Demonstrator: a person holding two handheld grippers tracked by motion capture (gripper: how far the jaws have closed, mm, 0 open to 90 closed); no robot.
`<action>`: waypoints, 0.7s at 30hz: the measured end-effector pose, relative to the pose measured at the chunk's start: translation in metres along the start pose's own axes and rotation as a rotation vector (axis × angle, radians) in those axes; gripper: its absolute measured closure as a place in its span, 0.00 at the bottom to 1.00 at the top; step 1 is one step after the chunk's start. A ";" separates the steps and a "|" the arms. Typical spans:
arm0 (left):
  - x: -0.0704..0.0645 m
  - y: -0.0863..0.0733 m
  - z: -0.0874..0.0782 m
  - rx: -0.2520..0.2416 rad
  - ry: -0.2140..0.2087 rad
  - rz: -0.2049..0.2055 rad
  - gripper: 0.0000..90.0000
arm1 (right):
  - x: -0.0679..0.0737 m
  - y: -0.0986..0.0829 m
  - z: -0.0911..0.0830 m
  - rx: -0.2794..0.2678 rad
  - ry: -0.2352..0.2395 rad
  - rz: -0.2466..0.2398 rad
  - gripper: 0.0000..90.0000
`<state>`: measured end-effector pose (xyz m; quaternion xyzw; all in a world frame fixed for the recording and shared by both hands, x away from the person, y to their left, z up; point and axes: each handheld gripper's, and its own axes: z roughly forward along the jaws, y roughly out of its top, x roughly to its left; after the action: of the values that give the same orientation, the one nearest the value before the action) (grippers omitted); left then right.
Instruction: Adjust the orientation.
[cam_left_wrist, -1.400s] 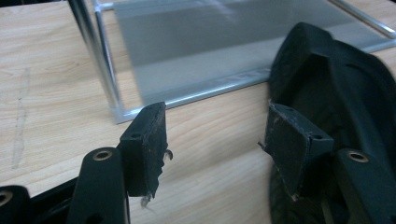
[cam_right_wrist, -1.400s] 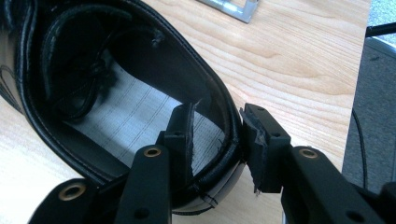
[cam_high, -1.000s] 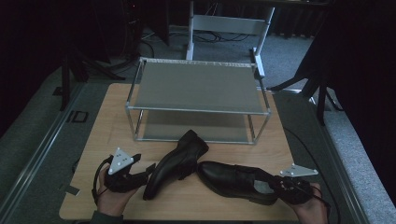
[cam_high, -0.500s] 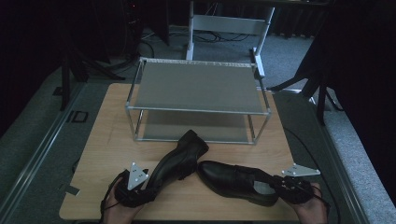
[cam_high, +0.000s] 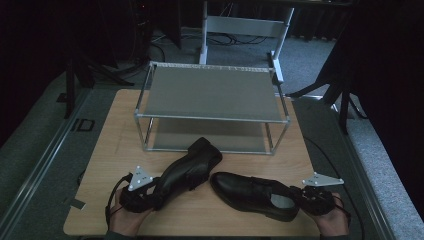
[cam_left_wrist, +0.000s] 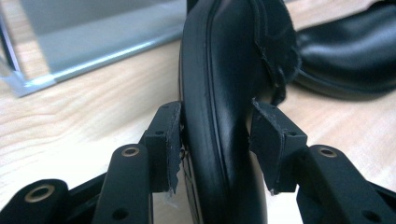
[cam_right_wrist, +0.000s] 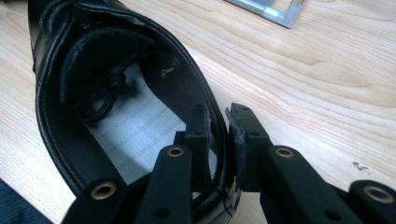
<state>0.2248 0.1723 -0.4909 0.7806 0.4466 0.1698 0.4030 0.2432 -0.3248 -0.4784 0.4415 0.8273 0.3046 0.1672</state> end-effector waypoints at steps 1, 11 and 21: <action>0.003 0.001 0.000 -0.005 0.006 -0.008 0.60 | 0.000 0.000 0.000 -0.001 0.003 -0.001 0.87; 0.046 0.014 0.013 -0.002 -0.021 -0.057 0.57 | 0.003 0.006 0.009 0.014 0.022 -0.012 0.87; 0.061 0.030 0.034 -0.004 -0.087 -0.024 0.59 | 0.026 0.021 0.026 0.029 0.064 -0.103 0.88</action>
<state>0.2957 0.1985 -0.4945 0.7811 0.4375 0.1318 0.4256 0.2567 -0.2850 -0.4846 0.3910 0.8579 0.2976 0.1499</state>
